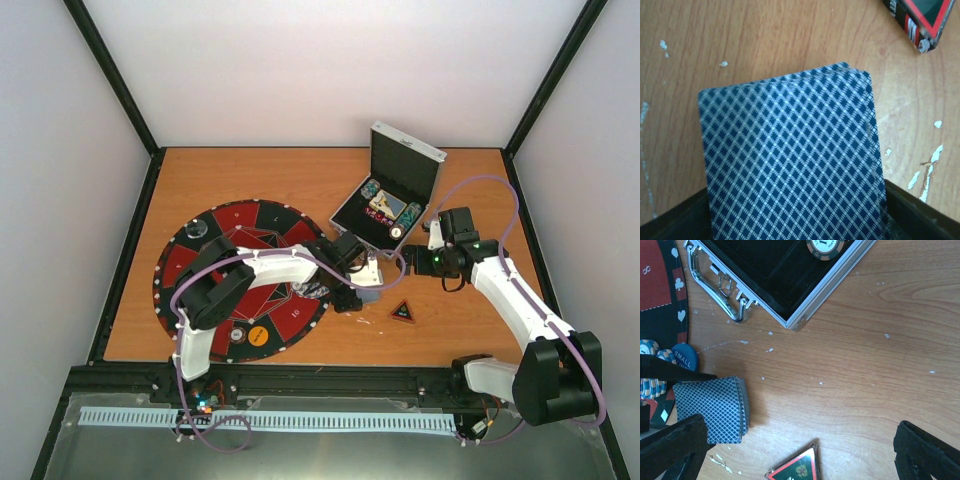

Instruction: Distribute texas hold em gaming equipment

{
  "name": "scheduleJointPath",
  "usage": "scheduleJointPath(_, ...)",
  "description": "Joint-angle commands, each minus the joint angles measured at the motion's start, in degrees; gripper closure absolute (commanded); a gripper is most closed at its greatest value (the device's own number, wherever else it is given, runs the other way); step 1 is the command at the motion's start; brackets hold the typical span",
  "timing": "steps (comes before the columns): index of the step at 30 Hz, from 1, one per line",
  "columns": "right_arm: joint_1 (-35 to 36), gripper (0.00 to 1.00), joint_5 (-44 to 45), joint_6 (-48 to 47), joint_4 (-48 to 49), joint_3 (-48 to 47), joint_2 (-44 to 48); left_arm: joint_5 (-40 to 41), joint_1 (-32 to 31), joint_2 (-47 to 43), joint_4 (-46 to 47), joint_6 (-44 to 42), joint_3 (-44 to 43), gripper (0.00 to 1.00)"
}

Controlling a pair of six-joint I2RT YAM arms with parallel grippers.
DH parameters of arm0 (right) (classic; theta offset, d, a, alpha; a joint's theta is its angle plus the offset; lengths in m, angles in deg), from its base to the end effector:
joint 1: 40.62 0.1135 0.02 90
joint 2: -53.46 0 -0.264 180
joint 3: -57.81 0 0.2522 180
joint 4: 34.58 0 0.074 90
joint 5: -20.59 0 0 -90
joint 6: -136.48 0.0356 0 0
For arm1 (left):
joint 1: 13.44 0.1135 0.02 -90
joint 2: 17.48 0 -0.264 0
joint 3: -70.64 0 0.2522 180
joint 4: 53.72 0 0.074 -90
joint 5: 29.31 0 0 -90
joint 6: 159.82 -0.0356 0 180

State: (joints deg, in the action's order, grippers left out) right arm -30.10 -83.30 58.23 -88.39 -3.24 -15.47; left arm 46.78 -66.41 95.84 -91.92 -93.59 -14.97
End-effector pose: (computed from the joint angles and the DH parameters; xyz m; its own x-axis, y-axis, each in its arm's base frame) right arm 0.2210 0.0497 0.2297 -0.9063 0.0328 -0.4213 -0.1068 0.9468 0.3035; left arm 0.2293 -0.3182 0.1396 -0.1670 0.8710 -0.4620 0.9849 0.1695 -0.0363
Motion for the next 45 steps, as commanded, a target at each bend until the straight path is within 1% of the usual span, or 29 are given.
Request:
scheduleJointPath(1,-0.51,0.0,-1.88,-0.67,1.3,0.44,1.0,-2.92,-0.38,-0.05,-0.34,-2.56,1.24,0.24)
scheduleJointPath(4,-0.52,0.0,-4.37,-0.42,2.04,0.36,0.88,-2.17,-0.25,0.95,-0.25,-3.76,1.67,0.3)
scheduleJointPath(6,-0.5,0.0,-5.85,-0.24,2.5,0.48,0.9,-1.82,-0.08,0.74,-0.02,-4.35,1.95,0.36)
scheduleJointPath(12,-0.86,0.0,-10.32,0.02,3.76,0.93,0.56,-1.88,0.45,-2.57,-0.96,-4.8,1.07,0.42)
scheduleJointPath(15,-1.56,0.0,-14.07,0.6,5.14,0.83,0.59,-1.8,0.66,-4.03,-3.93,-4.82,0.2,0.42)
scheduleJointPath(18,-1.82,0.0,-15.67,0.76,5.51,-0.31,0.8,-2.82,1.5,-7.17,-9.21,-5.79,-1.5,0.43)
scheduleJointPath(22,-1.82,0.0,-18.23,-0.52,5.58,-2.35,1.56,-2.16,3.3,-13.11,-16.53,-9.26,-4.02,0.43)
scheduleJointPath(24,-1.78,0.0,-22.08,-1.47,6.35,-3.21,1.84,-1.64,4.67,-15.61,-20.26,-11.06,-4.99,0.44)
scheduleJointPath(27,-1.23,0.0,-31.87,-1.21,11.07,-4.03,1.2,-2.0,7.93,-19.89,-23.29,-13.22,-3.81,0.46)
scheduleJointPath(29,-0.12,0.0,-34.93,1.75,16.08,-4.23,0.04,-1.74,10.5,-22.92,-24.17,-14.17,-1.7,0.46)
scheduleJointPath(31,2.07,0.01,-35.14,4.83,20.0,-5.6,-2.6,-1.94,13.32,-25.61,-25.63,-13.68,-1.1,0.47)
scheduleJointPath(34,8.43,0.02,-34.02,5.26,20.73,-12.61,-10.04,-1.53,17.83,-30.71,-27.69,-13.47,-0.26,0.46)
scheduleJointPath(37,15.05,0.03,-34.46,4.16,19.33,-23.34,-19.4,0.62,21.23,-37.28,-29.43,-14.81,1.41,0.46)
scheduleJointPath(39,18.37,0.03,-35.18,3.99,18.97,-30.15,-24.96,1.27,23.19,-43.29,-30.77,-15.21,3.25,0.44)
scheduleJointPath(42,23.01,0.03,-37.9,3.84,19.38,-38.45,-31.87,0.08,24.76,-49.77,-32.9,-14.84,7.86,0.42)
scheduleJointPath(45,26.54,0.03,-38.06,2.57,17.03,-44.53,-38.03,0.08,25.33,-54.62,-32.15,-12.69,13.12,0.42)
